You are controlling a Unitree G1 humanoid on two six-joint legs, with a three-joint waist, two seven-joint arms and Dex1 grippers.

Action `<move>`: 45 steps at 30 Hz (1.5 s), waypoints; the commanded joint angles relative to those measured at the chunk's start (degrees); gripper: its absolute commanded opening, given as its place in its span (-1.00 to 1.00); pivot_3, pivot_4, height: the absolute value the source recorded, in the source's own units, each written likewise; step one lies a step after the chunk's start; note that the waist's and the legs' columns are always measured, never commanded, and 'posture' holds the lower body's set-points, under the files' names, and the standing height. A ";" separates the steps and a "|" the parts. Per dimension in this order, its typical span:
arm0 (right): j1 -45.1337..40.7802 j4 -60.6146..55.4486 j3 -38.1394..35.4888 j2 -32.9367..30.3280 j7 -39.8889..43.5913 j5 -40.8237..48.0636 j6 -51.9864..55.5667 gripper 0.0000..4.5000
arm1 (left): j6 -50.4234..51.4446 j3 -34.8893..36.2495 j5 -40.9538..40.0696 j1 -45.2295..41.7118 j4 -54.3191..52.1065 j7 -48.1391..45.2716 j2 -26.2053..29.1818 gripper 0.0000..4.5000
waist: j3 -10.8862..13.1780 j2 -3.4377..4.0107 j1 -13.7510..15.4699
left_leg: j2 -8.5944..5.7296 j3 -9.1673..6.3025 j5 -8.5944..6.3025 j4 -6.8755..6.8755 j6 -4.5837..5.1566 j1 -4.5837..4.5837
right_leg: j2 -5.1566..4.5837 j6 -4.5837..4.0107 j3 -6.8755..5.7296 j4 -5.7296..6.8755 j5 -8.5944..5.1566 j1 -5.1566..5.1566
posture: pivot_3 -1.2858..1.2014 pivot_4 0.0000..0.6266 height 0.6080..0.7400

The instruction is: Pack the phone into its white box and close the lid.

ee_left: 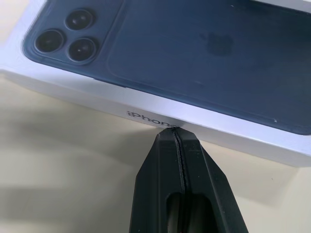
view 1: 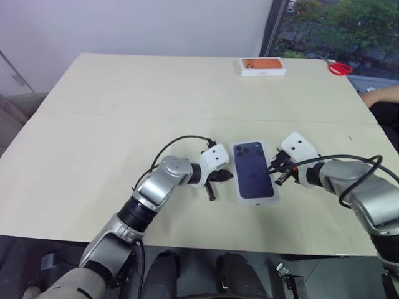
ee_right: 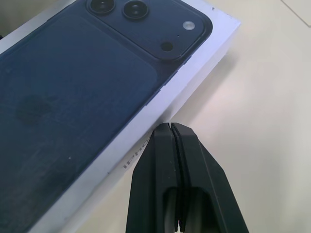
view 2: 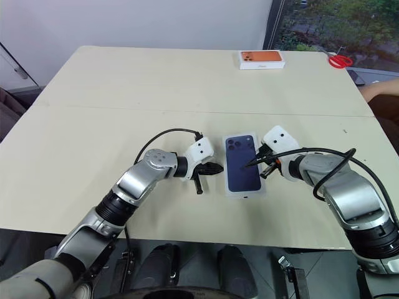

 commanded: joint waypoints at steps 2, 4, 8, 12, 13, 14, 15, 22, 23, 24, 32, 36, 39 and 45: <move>-0.36 -2.33 -1.46 0.35 1.00 0.87 0.33 -0.98 | -1.32 3.41 -3.03 -0.07 -3.38 1.20 -2.83 -1.00 | 0.00 0.00 0.04 | 0.00 0.00 0.00 0.01 0.00 0.00 | 0.00 0.00 0.00 0.00 0.00 0.00 | 0.03 -0.52 1.00; -0.30 -2.38 -1.54 0.53 1.15 0.98 0.57 -0.98 | -1.24 3.91 -3.35 0.18 -3.65 1.37 -3.33 -1.00 | 0.00 0.00 0.04 | 0.00 0.00 0.00 0.01 0.00 0.00 | 0.00 0.00 0.00 0.00 0.00 0.00 | 0.03 -0.52 1.00; -0.33 -2.20 -1.31 0.69 1.23 0.75 0.58 -0.98 | -1.27 3.97 -3.47 0.39 -3.96 1.24 -3.64 -1.00 | 0.00 0.00 0.04 | 0.00 -0.01 0.00 0.01 0.00 0.01 | 0.00 0.00 0.00 0.00 0.00 0.00 | 0.03 -0.52 1.00; -0.16 -1.89 -1.05 0.69 1.30 0.40 0.50 -0.98 | -1.21 3.54 -3.36 0.51 -4.35 0.64 -3.38 -1.00 | 0.00 0.00 0.04 | 0.00 0.00 0.00 0.01 0.00 0.01 | 0.00 0.00 0.00 0.00 0.00 0.00 | 0.03 -0.52 1.00; -0.08 -1.80 -0.99 0.65 1.32 0.31 0.44 -0.98 | -1.21 3.40 -3.30 0.52 -4.37 0.47 -3.25 -1.00 | 0.00 0.00 0.04 | 0.00 0.00 0.00 0.01 0.00 0.01 | 0.00 0.00 0.00 0.00 0.00 0.00 | 0.03 -0.52 1.00; 0.00 -1.73 -0.94 0.62 1.33 0.22 0.37 -0.98 | -1.30 3.27 -3.21 0.55 -4.39 0.31 -3.13 -1.00 | 0.00 0.00 0.04 | 0.00 0.00 0.00 0.01 0.00 0.01 | 0.00 0.00 0.00 0.00 0.00 0.00 | 0.03 -0.52 1.00; 0.09 -1.67 -0.89 0.62 1.28 0.11 0.33 -0.98 | -1.35 3.04 -2.98 0.62 -4.41 0.18 -2.89 -1.00 | 0.00 0.00 0.04 | 0.00 0.00 0.00 0.01 0.00 0.01 | 0.00 0.00 0.00 0.00 0.00 0.00 | 0.03 -0.52 1.00; 0.13 -1.50 -1.60 0.29 0.56 -1.14 -0.32 -0.98 | -1.24 3.90 -2.72 0.76 -4.14 0.31 -1.57 -1.00 | 0.00 0.00 0.00 | 0.00 -0.01 0.00 0.01 0.00 0.01 | 0.00 0.00 0.00 0.00 0.00 0.00 | 0.03 -0.52 1.00; 0.17 -1.55 -2.13 -0.10 0.65 -1.22 -0.38 -0.98 | -1.00 4.39 -3.06 0.81 -4.46 0.12 -1.21 -1.00 | 0.00 0.00 -0.03 | 0.00 0.00 0.00 0.01 0.00 0.01 | 0.01 0.00 0.00 0.00 0.00 0.00 | 0.03 -0.52 1.00; 0.42 -1.66 -2.88 -0.82 1.01 -1.21 -0.57 -0.98 | -0.87 5.01 -3.56 0.94 -5.00 -0.28 -0.70 -1.00 | 0.00 0.00 -0.06 | 0.00 -0.01 0.00 0.00 0.00 0.01 | 0.01 0.00 0.00 0.00 0.00 0.00 | 0.03 -0.52 1.00; 7.91 -5.11 -10.81 -6.57 8.31 1.60 -5.69 -0.98 | -0.24 11.77 -6.67 -4.79 -0.79 2.85 -1.02 -1.00 | 0.01 -0.01 0.48 | 0.00 -0.03 0.00 0.03 0.00 0.01 | 0.00 0.00 -0.04 0.00 0.00 0.03 | 0.03 -0.52 1.00; 13.57 -9.57 -13.80 -6.66 12.24 4.95 -7.11 -0.98 | -4.01 10.10 -2.06 -13.13 12.56 7.89 -4.97 -1.00 | 0.02 -0.02 0.40 | -0.04 -0.10 -0.02 0.19 0.03 -0.06 | -0.01 0.02 -0.13 -0.07 0.00 0.13 | 0.03 -0.52 1.00; 15.61 -12.50 -14.38 -5.59 12.92 7.65 -5.70 -0.98 | -5.28 10.36 -0.30 -18.02 22.33 10.56 -8.18 -1.00 | 0.02 -0.02 0.24 | -0.06 -0.09 -0.11 0.37 0.20 -0.06 | 0.00 0.03 -0.12 -0.08 0.00 0.21 | 0.03 -0.52 1.00; 17.35 -12.59 -9.82 -4.72 8.53 5.62 -3.27 -0.98 | -6.47 5.81 3.49 -20.92 31.99 6.99 -10.59 -1.00 | 0.02 -0.01 -0.59 | -0.03 -0.10 -0.16 0.37 0.27 -0.05 | 0.07 0.03 -0.09 -0.02 0.00 0.14 | 0.03 -0.52 1.00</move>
